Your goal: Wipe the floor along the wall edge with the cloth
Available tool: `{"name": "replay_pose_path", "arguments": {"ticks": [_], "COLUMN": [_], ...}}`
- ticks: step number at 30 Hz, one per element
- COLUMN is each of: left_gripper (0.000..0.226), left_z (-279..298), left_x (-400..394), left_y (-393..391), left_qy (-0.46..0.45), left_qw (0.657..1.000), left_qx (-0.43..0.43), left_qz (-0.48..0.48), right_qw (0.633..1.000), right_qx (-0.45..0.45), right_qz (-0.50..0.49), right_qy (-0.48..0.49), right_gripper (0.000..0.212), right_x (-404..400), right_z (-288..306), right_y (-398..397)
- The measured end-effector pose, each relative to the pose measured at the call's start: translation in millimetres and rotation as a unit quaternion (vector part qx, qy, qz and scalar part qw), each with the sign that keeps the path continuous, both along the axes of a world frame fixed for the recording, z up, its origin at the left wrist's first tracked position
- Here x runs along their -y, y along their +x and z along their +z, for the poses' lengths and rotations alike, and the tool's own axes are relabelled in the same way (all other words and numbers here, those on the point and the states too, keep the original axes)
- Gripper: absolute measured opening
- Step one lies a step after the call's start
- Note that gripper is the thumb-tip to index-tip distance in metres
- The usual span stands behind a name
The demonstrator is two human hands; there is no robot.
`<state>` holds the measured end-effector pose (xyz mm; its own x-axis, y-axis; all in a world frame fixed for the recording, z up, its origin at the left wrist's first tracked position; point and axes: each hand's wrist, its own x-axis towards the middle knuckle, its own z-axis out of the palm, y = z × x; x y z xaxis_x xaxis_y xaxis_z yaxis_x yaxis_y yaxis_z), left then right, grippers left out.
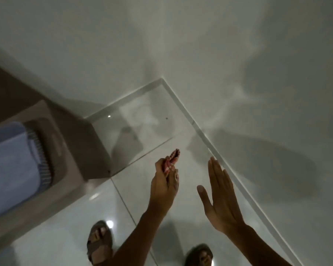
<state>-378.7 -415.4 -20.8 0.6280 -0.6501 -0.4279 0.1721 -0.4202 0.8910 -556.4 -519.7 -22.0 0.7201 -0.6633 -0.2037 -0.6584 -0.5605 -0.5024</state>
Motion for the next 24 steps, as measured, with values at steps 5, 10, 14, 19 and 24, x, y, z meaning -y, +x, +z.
{"name": "replay_pose_path", "arguments": {"ticks": [5, 10, 14, 19, 24], "left_gripper": [0.023, 0.030, 0.038, 0.055, 0.060], "left_z": [-91.2, -177.9, -249.2, -327.9, -392.2], "left_x": [42.4, 71.8, 112.5, 164.7, 207.2], "left_y": [-63.1, -81.7, -81.2, -72.3, -73.1], "left_qy": [0.034, 0.039, -0.004, -0.003, -0.008], "left_qw": [0.997, 0.992, 0.979, 0.924, 0.899], "left_qx": [0.017, 0.046, 0.118, 0.305, 0.336], "left_qz": [-0.061, -0.108, -0.164, -0.230, -0.281], "right_qw": [0.999, 0.997, 0.997, 0.993, 0.979], "right_qx": [-0.043, -0.060, -0.047, -0.024, -0.103], "right_qz": [-0.001, -0.047, -0.059, -0.114, -0.176], "right_qy": [0.002, 0.030, 0.020, 0.008, -0.025], "right_gripper": [0.083, 0.084, 0.084, 0.082, 0.095], "right_x": [34.4, 30.5, 35.0, 49.0, 48.9], "right_z": [-80.1, -166.0, -243.0, -333.2, -410.2], "right_y": [-75.8, -108.5, -111.9, -111.2, -118.7]}}
